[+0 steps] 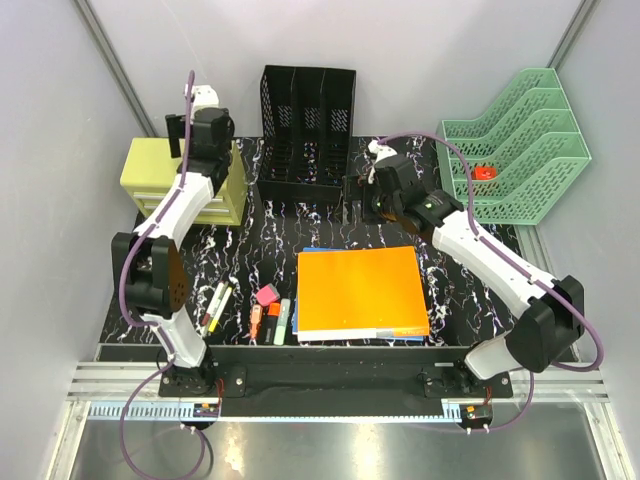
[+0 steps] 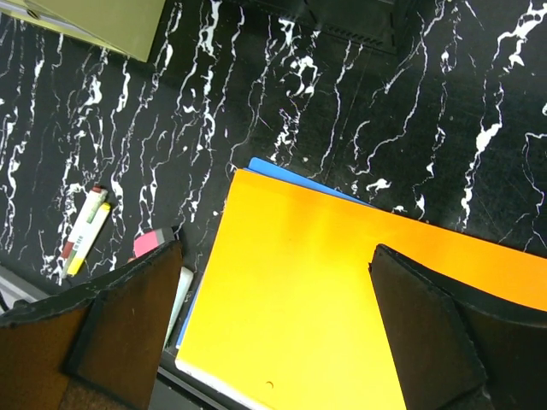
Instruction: Organize the desk
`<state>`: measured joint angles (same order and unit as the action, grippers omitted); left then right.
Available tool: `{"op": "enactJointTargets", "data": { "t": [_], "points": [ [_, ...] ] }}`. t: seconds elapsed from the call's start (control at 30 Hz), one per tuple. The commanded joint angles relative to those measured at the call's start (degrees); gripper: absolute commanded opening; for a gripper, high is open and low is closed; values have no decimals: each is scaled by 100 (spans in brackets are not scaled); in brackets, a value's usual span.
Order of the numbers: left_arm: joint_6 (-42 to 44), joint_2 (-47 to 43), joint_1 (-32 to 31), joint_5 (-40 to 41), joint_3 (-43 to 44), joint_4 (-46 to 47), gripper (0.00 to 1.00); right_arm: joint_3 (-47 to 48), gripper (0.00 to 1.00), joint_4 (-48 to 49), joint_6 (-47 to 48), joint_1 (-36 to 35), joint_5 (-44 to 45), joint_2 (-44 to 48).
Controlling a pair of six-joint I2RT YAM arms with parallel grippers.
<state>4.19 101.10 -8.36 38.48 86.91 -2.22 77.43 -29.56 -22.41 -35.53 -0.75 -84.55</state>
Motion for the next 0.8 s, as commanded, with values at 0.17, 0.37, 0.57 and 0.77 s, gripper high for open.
{"op": "enactJointTargets", "data": {
  "t": [0.17, 0.37, 0.57, 0.77],
  "points": [
    [602, 638, -509, 783, -476, 2157, 99, -544, 100, 548, 88, -94, 242, 404],
    [320, 1842, -97, 845, 1642, 1093, 99, -905, 100, 741, 79, -209, 304, 501],
    [-173, 2836, 414, 888, 3217, 327, 99, -1125, 100, 794, 79, -244, 506, 484],
    [461, 2977, 458, 1416, 2937, 1742, 99, -1081, 100, 926, 53, -253, 463, 159]
  ]
}}
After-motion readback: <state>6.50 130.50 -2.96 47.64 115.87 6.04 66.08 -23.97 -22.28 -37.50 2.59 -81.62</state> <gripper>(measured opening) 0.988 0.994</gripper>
